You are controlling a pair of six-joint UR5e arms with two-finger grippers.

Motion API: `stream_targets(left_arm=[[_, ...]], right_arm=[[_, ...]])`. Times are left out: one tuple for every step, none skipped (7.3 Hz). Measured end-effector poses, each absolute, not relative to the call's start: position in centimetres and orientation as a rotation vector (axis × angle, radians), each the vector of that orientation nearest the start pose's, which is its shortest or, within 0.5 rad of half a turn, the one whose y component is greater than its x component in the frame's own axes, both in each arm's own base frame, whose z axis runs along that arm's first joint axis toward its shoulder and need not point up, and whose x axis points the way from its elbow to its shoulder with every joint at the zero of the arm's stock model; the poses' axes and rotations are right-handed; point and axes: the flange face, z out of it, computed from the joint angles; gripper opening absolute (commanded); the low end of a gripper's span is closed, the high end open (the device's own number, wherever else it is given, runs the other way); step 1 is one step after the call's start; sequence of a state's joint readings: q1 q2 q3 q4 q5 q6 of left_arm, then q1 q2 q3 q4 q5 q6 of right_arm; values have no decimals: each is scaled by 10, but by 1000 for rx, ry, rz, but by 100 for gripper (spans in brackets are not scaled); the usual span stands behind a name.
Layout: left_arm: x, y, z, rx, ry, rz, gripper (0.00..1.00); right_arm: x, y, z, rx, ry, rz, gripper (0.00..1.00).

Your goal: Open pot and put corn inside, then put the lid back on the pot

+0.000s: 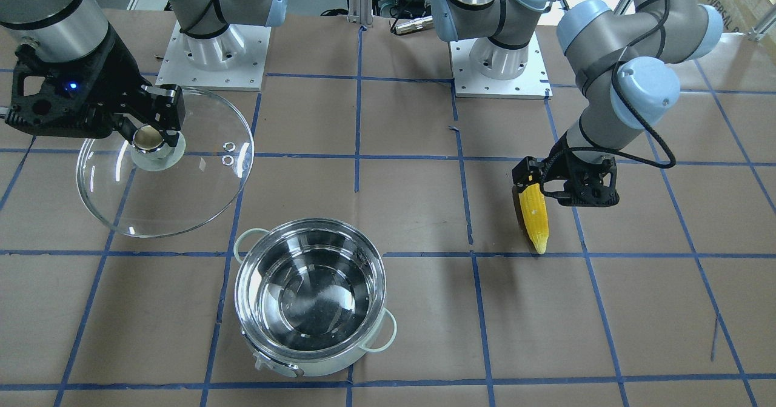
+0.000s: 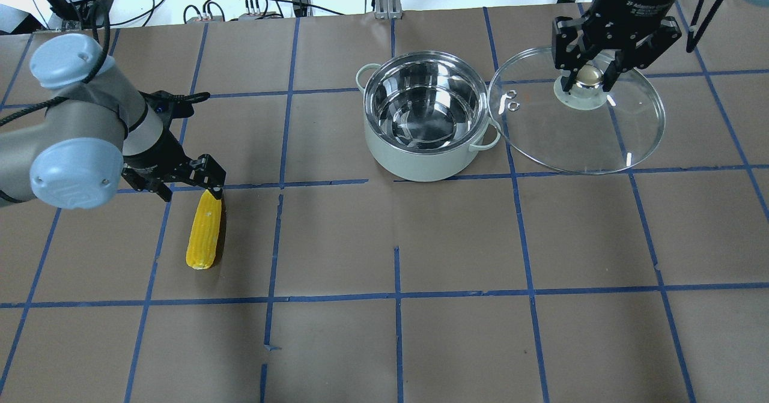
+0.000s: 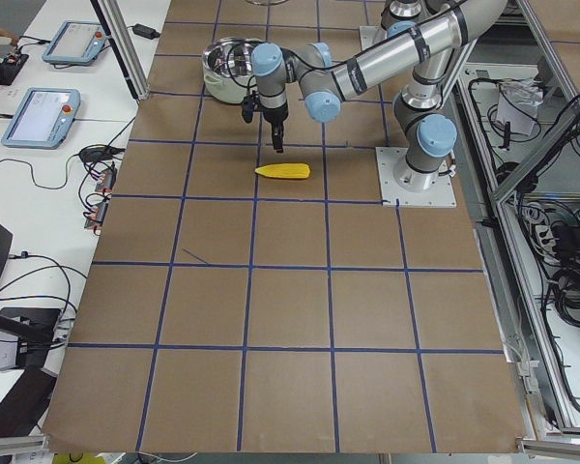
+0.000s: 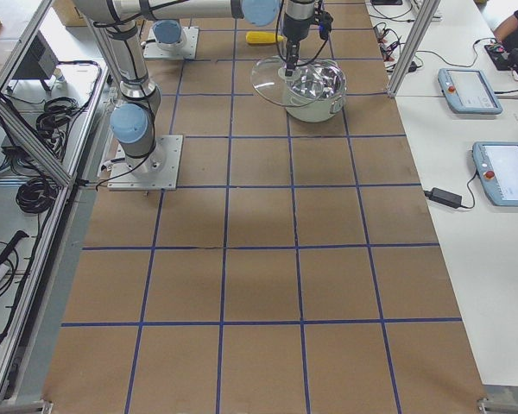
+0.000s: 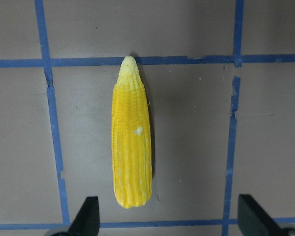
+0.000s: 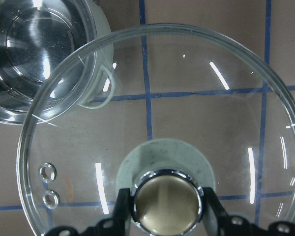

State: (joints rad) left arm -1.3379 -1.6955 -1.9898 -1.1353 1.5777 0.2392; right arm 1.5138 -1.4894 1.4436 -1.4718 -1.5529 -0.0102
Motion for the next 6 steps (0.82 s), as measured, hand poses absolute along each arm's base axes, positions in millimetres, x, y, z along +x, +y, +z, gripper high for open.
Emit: stream_targets(left_arm=[[-15, -498, 244, 40, 3158, 173, 100], [-13, -498, 225, 68, 3159, 187, 100], [-11, -494, 212, 74, 3159, 206, 100], [-6, -489, 202, 57, 3161, 225, 100], [0, -486, 196, 32, 3163, 237, 100], [4, -481, 188, 13, 3165, 252, 98]], right_arm=[[104, -525, 497, 72, 3120, 74, 47], [104, -524, 496, 71, 3120, 70, 48], [104, -524, 497, 70, 3119, 65, 48], [104, -524, 498, 71, 3119, 61, 48], [104, -524, 499, 71, 3119, 57, 48], [103, -525, 499, 71, 3119, 54, 48]])
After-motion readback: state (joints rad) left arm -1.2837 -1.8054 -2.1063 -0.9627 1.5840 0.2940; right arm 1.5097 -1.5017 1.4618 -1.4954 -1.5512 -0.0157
